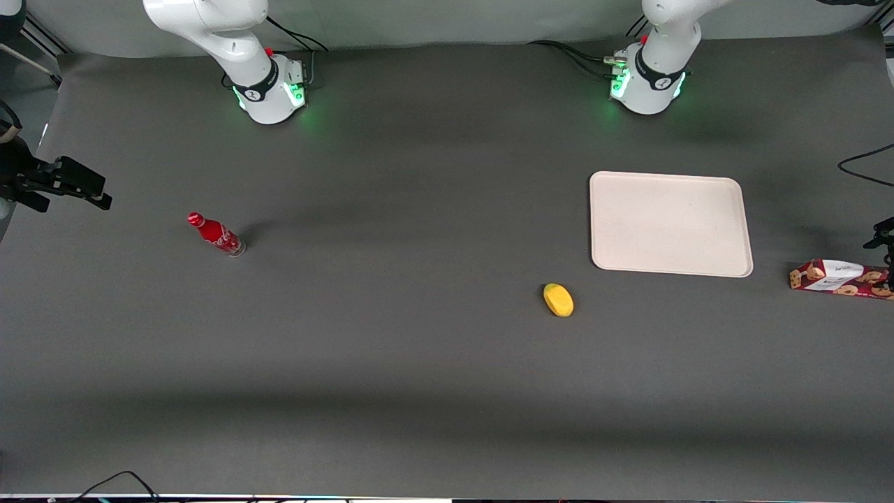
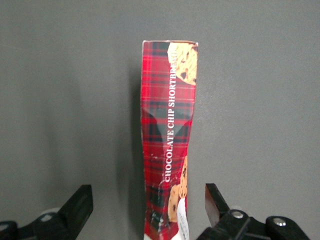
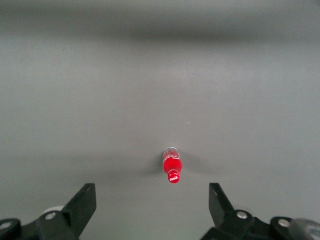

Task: Place red cookie box on tray
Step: 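Close the left gripper on the cookie box's end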

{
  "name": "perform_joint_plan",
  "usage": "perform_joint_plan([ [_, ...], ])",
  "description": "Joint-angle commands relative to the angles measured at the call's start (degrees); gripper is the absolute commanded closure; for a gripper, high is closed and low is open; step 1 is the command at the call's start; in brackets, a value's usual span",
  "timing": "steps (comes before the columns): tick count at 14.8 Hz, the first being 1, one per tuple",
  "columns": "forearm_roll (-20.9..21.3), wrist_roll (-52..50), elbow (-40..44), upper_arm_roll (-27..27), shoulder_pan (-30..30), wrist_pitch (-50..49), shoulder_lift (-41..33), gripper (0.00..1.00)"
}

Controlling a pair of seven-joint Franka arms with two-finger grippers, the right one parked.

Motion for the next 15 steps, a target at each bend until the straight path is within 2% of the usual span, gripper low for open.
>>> perform_joint_plan([
  [1, -1.1, 0.7, 2.1, 0.2, -1.0, 2.8, 3.5, 0.0],
  [14, -1.5, 4.9, 3.0, -0.7, -0.5, 3.4, 5.6, 0.0],
  [15, -1.5, 5.2, 3.0, -0.7, -0.4, 3.3, 5.6, 0.04],
])
